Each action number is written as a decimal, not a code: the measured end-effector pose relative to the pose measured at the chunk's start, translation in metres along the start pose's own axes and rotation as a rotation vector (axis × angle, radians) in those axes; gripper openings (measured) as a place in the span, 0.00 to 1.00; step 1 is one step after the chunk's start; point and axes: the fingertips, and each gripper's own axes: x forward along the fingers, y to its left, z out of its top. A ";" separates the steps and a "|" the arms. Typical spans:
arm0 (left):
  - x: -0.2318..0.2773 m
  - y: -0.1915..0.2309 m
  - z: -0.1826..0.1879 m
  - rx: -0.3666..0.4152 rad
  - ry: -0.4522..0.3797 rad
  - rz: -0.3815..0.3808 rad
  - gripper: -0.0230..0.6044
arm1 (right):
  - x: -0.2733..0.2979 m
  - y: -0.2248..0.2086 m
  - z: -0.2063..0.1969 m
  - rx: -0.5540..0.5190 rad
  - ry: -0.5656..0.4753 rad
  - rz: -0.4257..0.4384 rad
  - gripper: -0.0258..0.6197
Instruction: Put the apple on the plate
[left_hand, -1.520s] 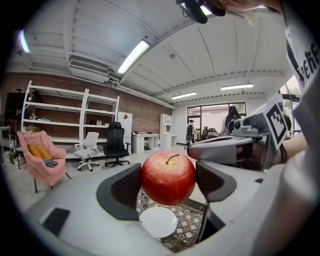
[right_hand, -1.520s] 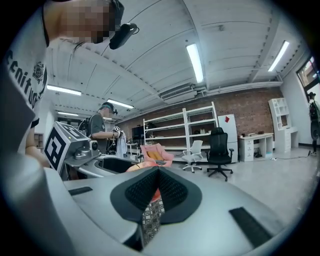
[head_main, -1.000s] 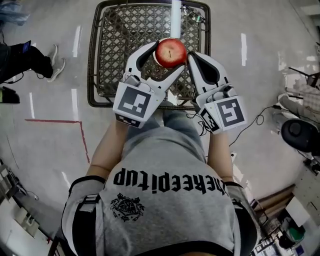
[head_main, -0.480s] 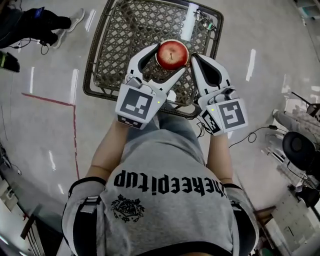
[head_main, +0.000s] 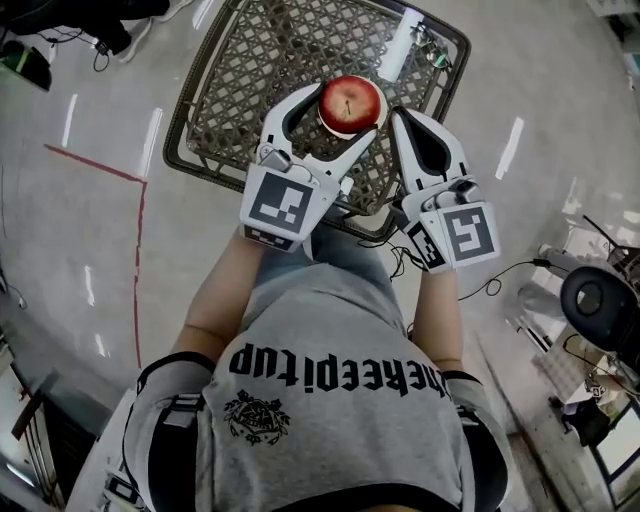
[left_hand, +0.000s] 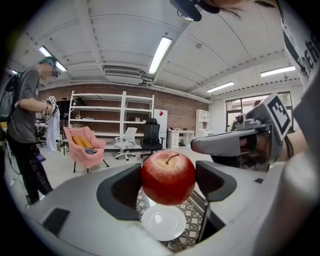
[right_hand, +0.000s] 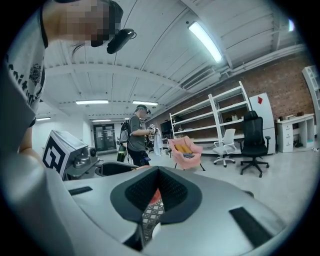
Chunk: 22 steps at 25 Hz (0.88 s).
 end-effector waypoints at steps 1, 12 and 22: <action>0.003 0.001 -0.004 -0.007 0.000 0.006 0.65 | 0.002 -0.002 -0.003 0.001 0.005 0.005 0.05; 0.023 -0.002 -0.035 -0.025 0.023 0.058 0.65 | 0.008 -0.012 -0.025 0.018 0.037 0.042 0.05; 0.048 -0.001 -0.064 -0.022 0.035 0.068 0.64 | 0.008 -0.027 -0.046 0.038 0.067 0.031 0.05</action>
